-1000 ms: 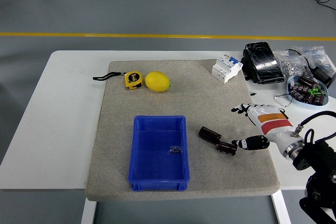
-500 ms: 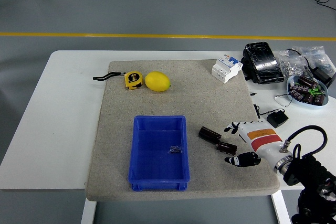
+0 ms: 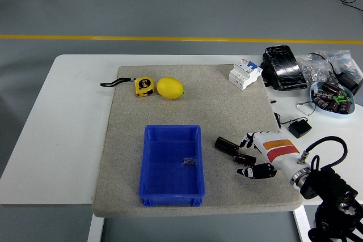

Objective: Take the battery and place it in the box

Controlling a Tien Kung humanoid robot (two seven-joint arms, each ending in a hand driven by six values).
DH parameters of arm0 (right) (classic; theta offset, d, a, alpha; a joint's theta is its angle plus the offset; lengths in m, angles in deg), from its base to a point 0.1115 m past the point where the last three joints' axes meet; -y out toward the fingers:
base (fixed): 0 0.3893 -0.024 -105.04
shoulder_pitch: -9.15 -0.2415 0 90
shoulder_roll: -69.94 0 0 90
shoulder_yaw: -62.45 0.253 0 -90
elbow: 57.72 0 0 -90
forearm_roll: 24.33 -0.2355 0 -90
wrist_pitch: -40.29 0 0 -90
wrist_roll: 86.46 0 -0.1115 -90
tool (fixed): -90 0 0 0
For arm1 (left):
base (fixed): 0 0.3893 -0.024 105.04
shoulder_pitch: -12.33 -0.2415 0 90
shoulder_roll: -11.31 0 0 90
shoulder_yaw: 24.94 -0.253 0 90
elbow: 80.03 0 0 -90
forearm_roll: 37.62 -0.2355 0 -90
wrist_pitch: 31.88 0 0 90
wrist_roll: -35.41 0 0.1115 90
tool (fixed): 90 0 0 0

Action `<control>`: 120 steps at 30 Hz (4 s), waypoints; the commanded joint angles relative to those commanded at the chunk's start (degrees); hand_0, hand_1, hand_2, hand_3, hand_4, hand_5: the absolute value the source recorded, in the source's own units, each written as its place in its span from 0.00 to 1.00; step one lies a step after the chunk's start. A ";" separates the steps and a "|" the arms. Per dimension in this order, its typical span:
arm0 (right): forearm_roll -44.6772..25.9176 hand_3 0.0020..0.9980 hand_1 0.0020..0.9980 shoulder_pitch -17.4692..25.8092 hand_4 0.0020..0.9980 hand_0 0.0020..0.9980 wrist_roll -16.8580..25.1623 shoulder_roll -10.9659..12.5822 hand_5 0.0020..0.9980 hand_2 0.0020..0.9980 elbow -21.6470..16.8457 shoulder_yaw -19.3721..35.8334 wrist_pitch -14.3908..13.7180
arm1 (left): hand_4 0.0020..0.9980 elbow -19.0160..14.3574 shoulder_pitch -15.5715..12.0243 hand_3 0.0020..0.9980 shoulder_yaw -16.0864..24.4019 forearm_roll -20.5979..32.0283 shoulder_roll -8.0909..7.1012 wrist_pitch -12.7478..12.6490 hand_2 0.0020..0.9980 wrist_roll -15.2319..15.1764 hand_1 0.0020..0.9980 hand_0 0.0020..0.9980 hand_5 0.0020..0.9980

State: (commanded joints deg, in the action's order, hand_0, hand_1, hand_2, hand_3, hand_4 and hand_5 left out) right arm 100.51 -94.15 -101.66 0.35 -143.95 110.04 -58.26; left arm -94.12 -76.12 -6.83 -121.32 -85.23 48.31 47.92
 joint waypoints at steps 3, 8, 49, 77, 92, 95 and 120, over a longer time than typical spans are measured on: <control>-0.62 0.55 0.50 -0.44 1.00 0.36 0.06 -0.23 0.35 0.54 1.14 -0.43 -0.15 | 0.70 0.01 0.01 0.68 -0.07 0.15 0.00 0.00 0.74 -0.06 0.70 0.73 0.68; -1.44 0.55 0.50 -0.89 1.00 0.36 0.25 -0.83 0.35 0.54 2.99 -0.99 -0.33 | 0.70 0.00 0.01 0.68 -0.16 0.27 0.04 0.10 0.74 -0.16 0.70 0.73 0.68; -7.50 0.49 0.40 -4.56 0.89 0.25 0.80 -1.50 0.33 0.48 9.45 -5.66 -5.93 | 0.70 -0.22 -0.02 0.68 0.46 -0.90 0.04 1.54 0.74 -0.44 0.70 0.73 0.68; -6.84 0.48 0.34 -4.63 0.80 0.17 0.84 -0.98 0.28 0.44 8.85 -5.72 -7.18 | 0.70 -0.33 0.12 0.68 0.68 -1.61 0.07 1.81 0.74 -0.27 0.70 0.73 0.68; -6.41 0.48 0.34 -4.65 0.81 0.17 0.72 -0.56 0.27 0.44 7.50 -4.75 -7.16 | 0.70 -0.26 0.27 0.67 0.39 -1.22 0.02 1.55 0.74 -0.35 0.70 0.73 0.67; -6.35 0.48 0.34 -4.66 0.81 0.17 0.69 -0.47 0.27 0.44 7.03 -4.53 -7.18 | 0.70 -0.26 0.24 0.67 0.43 -1.27 -0.01 1.56 0.74 -0.32 0.70 0.73 0.67; -3.60 0.49 0.33 -4.86 0.82 0.16 -0.44 0.51 0.27 0.44 -0.18 -2.14 -6.55 | 0.70 -0.14 0.07 0.68 0.83 -1.87 -0.09 1.30 0.74 -0.02 0.70 0.73 0.67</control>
State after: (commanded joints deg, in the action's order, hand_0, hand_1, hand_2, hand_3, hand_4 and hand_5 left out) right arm 96.91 -99.00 -102.11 0.85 -144.14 107.90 -64.81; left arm -94.26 -76.05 -6.00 -123.20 -85.32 49.61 47.89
